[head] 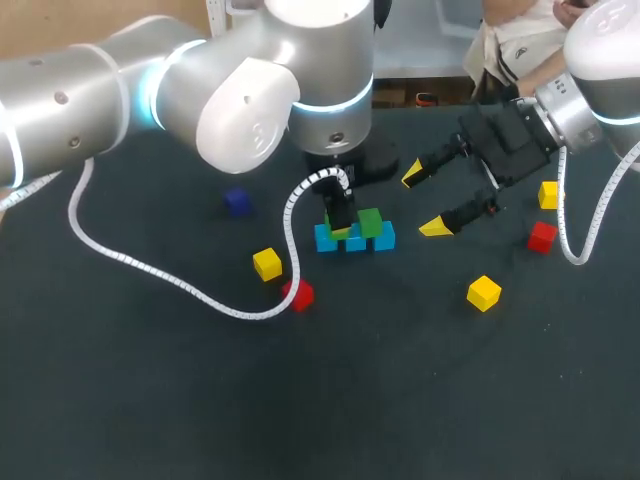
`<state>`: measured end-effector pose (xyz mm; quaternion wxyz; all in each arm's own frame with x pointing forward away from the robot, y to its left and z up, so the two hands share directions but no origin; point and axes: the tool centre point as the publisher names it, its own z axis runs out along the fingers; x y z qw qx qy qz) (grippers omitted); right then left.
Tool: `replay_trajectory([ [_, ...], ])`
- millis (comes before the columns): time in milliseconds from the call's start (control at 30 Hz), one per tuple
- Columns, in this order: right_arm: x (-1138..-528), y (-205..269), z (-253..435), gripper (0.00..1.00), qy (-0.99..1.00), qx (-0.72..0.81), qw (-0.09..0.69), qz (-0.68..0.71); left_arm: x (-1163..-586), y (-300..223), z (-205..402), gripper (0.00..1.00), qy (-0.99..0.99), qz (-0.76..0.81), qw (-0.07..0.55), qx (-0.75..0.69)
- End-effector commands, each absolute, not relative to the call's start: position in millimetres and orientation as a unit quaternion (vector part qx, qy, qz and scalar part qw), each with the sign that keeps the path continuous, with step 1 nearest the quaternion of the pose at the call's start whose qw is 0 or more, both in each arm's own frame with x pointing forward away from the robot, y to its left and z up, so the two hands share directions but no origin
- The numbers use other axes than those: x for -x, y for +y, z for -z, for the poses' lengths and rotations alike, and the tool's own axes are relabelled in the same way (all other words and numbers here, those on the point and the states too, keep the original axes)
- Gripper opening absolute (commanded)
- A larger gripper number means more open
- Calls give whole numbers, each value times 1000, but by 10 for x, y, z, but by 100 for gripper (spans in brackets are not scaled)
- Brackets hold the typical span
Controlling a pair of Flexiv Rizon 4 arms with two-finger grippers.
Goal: Place the blue cubes, place green cubes on the blue cubes, place the yellow cubes on the green cubes, then place the red cubes on the yellow cubes, and place purple cube on the red cubes.
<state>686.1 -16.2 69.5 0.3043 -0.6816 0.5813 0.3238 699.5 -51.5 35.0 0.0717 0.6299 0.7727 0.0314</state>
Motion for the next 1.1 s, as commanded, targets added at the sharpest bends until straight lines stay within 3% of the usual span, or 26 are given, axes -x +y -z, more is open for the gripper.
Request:
replay_trajectory([
  [33,-6860,-163,-693,100,581,682,305,-324,-7012,-523,-356,0,773,-33,71,-630],
  [1033,-6860,-163,-693,100,581,682,305,-324,-7029,-546,-317,0,774,-34,66,-629],
  [1067,-6860,-163,-693,100,581,682,305,-324,-7028,-543,-316,2,774,-34,66,-628],
  [1100,-6860,-163,-693,100,581,682,305,-324,-7027,-542,-316,33,774,-34,65,-628],
])
